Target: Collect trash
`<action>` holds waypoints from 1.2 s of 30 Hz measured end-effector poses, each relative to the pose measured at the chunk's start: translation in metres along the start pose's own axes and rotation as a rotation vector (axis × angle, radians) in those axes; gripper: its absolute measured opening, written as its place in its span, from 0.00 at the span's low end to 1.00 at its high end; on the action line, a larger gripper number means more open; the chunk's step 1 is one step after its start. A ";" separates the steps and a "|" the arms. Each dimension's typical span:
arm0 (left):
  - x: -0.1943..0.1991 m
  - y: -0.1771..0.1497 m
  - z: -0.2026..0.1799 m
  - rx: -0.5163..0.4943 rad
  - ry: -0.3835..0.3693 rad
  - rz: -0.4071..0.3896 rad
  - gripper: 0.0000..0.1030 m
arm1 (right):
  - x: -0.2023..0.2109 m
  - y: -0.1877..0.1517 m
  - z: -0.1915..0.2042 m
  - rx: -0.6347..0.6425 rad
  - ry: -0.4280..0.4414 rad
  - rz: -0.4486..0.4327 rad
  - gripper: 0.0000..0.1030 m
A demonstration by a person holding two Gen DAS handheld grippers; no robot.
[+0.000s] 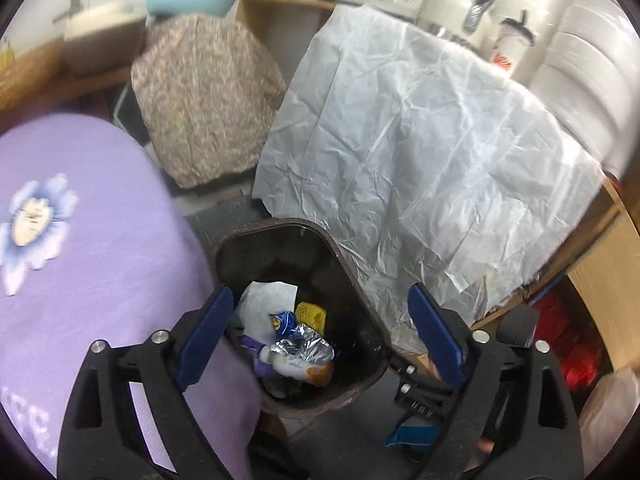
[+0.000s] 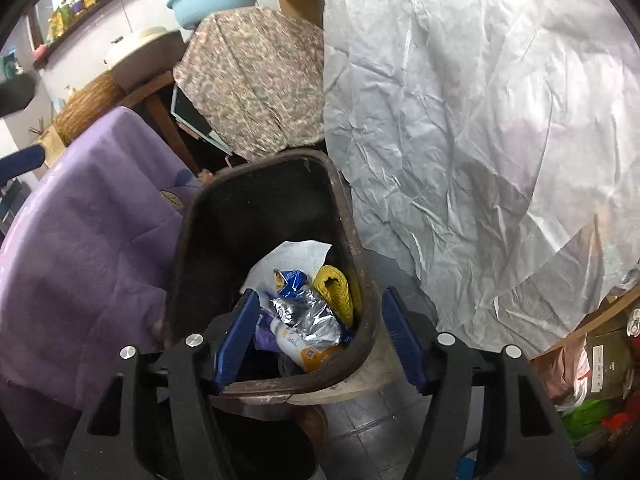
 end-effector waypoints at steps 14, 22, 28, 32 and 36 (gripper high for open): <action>0.230 -0.095 0.066 -0.112 0.230 -0.518 0.95 | 0.171 0.022 0.109 0.144 0.005 -0.430 0.95; 0.310 -0.171 0.106 0.090 0.366 -0.751 0.95 | 0.258 -0.016 0.194 0.246 0.016 -0.634 0.95; 0.308 -0.203 0.105 0.092 0.366 -0.723 0.95 | 0.281 -0.047 0.200 0.323 -0.065 -0.665 0.95; 0.316 -0.215 0.110 0.118 0.401 -0.745 0.95 | 0.295 -0.048 0.195 0.288 -0.051 -0.686 0.95; 0.321 -0.217 0.110 0.120 0.414 -0.760 0.95 | 0.292 -0.049 0.195 0.286 -0.052 -0.663 0.95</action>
Point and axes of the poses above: each gripper's, at about its wrist camera, not at the fingertips, and x roughly against the way its jaws point, z to its left, y to its top, the point moved 10 cm from there along -x, roughly the way its jaws point, and after that the axes turned 12 degrees about x, right-handed, at the moved point
